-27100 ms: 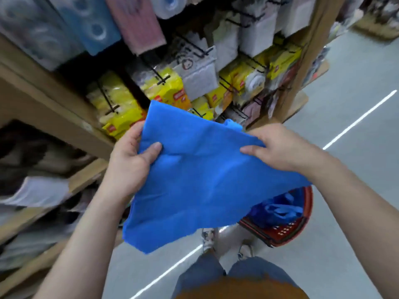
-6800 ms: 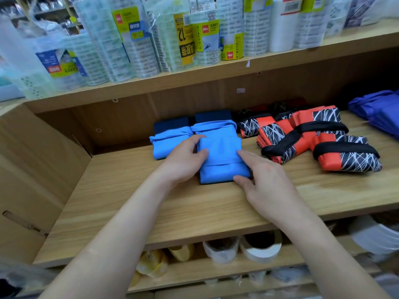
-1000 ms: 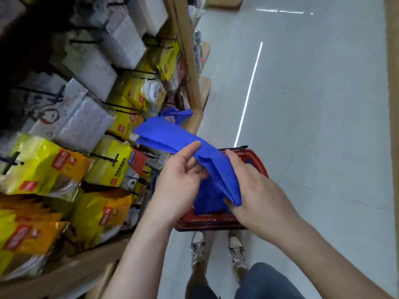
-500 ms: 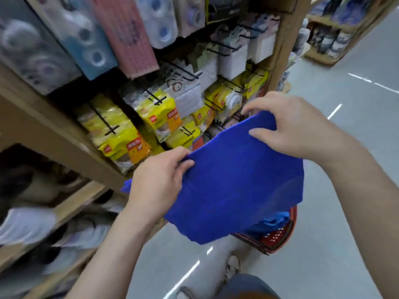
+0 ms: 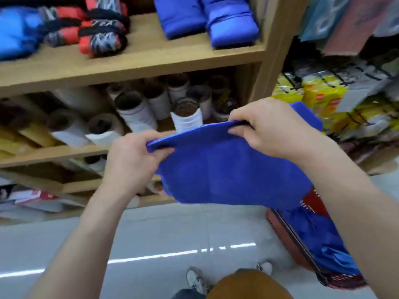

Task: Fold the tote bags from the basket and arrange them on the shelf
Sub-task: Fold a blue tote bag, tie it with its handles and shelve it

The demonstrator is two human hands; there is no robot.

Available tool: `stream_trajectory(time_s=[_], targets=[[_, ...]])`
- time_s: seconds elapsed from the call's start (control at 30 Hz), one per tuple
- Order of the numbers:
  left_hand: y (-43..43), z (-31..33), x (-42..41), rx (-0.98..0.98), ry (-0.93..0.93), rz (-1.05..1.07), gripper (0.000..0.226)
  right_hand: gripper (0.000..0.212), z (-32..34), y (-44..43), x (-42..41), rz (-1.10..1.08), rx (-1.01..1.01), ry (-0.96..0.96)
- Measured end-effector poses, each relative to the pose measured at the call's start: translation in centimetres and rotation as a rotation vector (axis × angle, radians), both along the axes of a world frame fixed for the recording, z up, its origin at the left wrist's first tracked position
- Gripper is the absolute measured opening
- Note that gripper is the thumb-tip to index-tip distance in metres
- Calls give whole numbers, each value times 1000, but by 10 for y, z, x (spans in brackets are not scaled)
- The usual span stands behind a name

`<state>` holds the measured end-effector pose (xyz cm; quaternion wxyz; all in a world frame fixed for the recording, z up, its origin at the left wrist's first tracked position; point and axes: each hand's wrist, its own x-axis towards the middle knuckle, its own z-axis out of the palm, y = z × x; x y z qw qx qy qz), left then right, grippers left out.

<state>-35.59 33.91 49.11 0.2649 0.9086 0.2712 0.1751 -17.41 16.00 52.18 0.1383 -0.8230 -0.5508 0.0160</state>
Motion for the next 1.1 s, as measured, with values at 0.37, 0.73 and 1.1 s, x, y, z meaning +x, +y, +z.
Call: stream_trajectory(time_s=[0.37, 0.73, 1.1], targets=[[90, 14, -155, 321, -196, 624, 55, 15, -1, 196, -118, 367, 377, 396], [207, 9, -217, -257, -226, 927, 22, 20, 24, 318, -122, 457, 566, 730], [340, 112, -171, 285, -537, 664, 27, 15, 83, 426, -95, 235, 923, 684]])
